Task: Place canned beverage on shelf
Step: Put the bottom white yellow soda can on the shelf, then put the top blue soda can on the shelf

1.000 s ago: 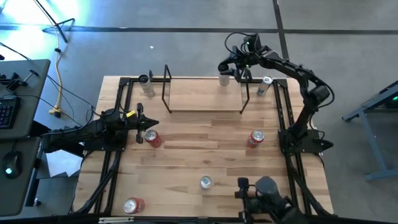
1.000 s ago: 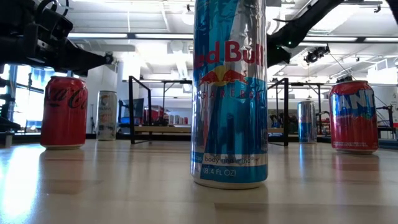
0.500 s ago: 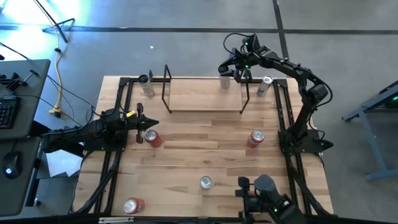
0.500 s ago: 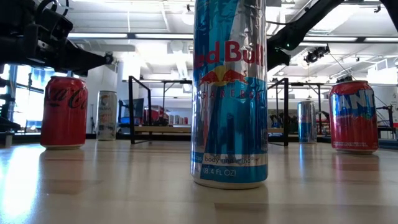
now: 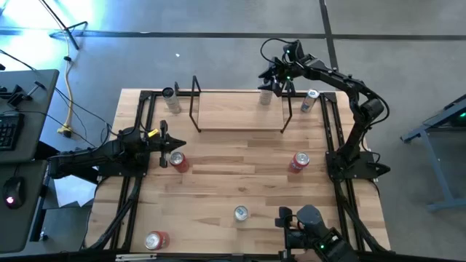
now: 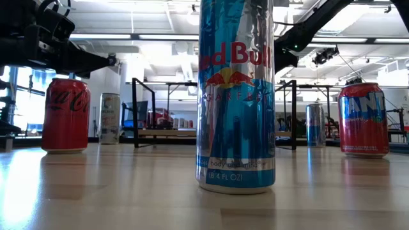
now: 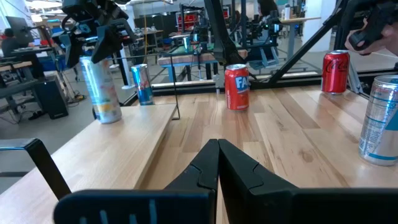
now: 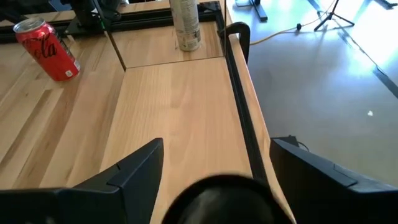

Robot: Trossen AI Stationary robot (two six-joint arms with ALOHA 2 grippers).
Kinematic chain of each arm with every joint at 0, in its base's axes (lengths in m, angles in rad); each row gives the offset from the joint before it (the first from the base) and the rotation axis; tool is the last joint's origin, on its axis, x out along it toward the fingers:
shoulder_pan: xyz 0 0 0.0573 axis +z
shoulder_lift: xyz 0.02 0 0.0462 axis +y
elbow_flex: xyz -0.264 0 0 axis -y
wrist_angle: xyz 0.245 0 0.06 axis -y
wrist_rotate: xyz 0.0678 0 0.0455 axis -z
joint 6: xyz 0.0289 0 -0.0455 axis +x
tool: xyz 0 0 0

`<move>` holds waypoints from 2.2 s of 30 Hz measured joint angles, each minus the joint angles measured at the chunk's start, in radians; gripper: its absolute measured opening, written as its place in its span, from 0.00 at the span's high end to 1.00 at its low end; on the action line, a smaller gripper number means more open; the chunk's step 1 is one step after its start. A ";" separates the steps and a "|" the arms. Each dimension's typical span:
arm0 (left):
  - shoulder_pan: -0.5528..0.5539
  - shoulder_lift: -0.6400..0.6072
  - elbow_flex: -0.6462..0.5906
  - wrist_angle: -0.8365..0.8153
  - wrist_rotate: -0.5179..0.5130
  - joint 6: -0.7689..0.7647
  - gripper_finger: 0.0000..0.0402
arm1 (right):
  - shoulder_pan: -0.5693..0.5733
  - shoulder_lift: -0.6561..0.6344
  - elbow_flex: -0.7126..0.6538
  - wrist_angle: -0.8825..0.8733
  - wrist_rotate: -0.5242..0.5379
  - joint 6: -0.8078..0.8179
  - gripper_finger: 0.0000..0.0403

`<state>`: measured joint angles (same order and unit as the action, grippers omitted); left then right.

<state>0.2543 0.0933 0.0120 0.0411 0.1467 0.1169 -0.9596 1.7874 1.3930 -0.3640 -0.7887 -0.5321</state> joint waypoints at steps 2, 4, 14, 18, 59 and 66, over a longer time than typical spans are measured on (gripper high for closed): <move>0.000 0.000 0.000 0.000 0.000 0.000 1.00 | 0.000 0.000 0.000 0.000 0.000 0.001 0.31; 0.000 0.000 0.000 0.000 0.000 0.000 1.00 | 0.000 -0.002 0.000 0.001 -0.001 0.001 0.31; 0.000 0.000 0.000 0.005 -0.008 0.000 1.00 | 0.032 -0.102 0.000 0.024 0.017 0.080 0.31; 0.000 0.000 0.000 0.028 -0.025 0.000 1.00 | 0.065 -0.185 -0.001 -0.015 0.095 0.107 0.35; 0.000 0.000 0.001 0.085 -0.003 -0.034 1.00 | 0.833 0.021 -0.001 0.451 0.640 0.175 1.00; 0.000 0.000 0.001 0.085 -0.003 -0.054 1.00 | 0.892 0.018 -0.109 0.647 0.677 0.171 1.00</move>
<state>0.2546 0.0937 0.0132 0.1261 0.1432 0.0634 -0.0672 1.8054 1.2844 0.2834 -0.1120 -0.3607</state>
